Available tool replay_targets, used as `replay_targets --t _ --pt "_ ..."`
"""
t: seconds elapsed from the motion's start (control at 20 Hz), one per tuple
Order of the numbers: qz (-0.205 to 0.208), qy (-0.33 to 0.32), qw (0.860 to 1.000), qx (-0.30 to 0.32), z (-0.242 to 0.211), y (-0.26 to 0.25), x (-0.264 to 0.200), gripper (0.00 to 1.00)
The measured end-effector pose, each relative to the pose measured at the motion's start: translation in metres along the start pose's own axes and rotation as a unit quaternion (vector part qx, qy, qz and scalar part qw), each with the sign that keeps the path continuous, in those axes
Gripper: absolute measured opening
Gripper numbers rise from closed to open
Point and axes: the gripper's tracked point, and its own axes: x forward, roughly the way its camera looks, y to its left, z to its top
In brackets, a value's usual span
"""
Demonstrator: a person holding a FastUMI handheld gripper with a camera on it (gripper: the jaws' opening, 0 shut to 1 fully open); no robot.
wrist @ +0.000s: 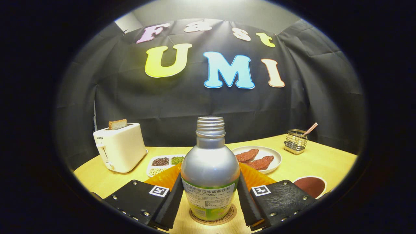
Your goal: Take the bottle from table, then pour the juice into the cup, finally place the bottle on the coaster
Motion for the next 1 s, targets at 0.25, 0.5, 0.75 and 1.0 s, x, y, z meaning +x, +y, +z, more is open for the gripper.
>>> replay_targets --t 0.25,0.5,0.75,1.0 --pt "0.001 -0.003 1.000 -0.001 -0.004 -0.002 0.007 0.78" --pt "0.005 -0.002 1.000 -0.027 -0.008 0.006 0.009 0.77" --pt "-0.004 0.002 1.000 -0.021 -0.010 0.003 0.010 0.78" --pt "0.016 0.019 1.000 -0.010 -0.008 0.016 0.000 0.98"
